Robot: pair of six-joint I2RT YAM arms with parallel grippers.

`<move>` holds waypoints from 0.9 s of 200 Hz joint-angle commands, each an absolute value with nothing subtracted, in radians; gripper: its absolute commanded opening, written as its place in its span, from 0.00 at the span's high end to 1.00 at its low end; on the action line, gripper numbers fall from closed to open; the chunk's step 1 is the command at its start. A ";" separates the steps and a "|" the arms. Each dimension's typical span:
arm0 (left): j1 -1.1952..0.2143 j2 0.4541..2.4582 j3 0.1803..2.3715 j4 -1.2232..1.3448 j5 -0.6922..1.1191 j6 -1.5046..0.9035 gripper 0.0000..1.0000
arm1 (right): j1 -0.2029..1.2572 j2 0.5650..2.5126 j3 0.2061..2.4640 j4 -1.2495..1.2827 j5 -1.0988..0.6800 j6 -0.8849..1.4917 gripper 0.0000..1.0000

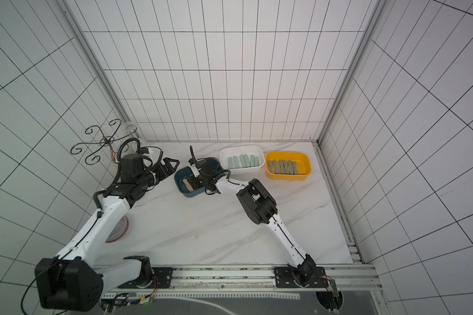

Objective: Place the fruit knives into the storage box by color
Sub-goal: Place the fruit knife in the storage box.

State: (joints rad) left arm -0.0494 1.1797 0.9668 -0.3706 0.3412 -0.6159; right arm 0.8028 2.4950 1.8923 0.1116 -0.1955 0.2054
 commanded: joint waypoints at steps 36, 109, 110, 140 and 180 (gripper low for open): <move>-0.046 1.178 0.989 -0.355 0.344 -0.609 0.03 | 0.795 2.414 1.937 0.098 -0.216 0.181 0.58; -0.046 1.175 0.991 -0.353 0.346 -0.610 0.03 | 0.777 2.193 1.811 0.159 -0.268 0.199 0.50; -0.046 1.175 0.991 -0.353 0.346 -0.610 0.03 | 0.777 2.190 1.808 0.159 -0.267 0.199 0.49; -0.046 1.169 0.998 -0.354 0.346 -0.611 0.03 | 0.741 2.096 1.693 0.185 -0.243 0.211 0.48; -0.046 1.151 1.006 -0.353 0.345 -0.611 0.03 | 0.683 1.957 1.528 0.202 -0.209 0.212 0.47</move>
State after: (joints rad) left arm -0.0494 1.1782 0.9684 -0.3706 0.3416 -0.6163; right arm 0.7204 2.0296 1.6581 0.1947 -0.2363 0.2104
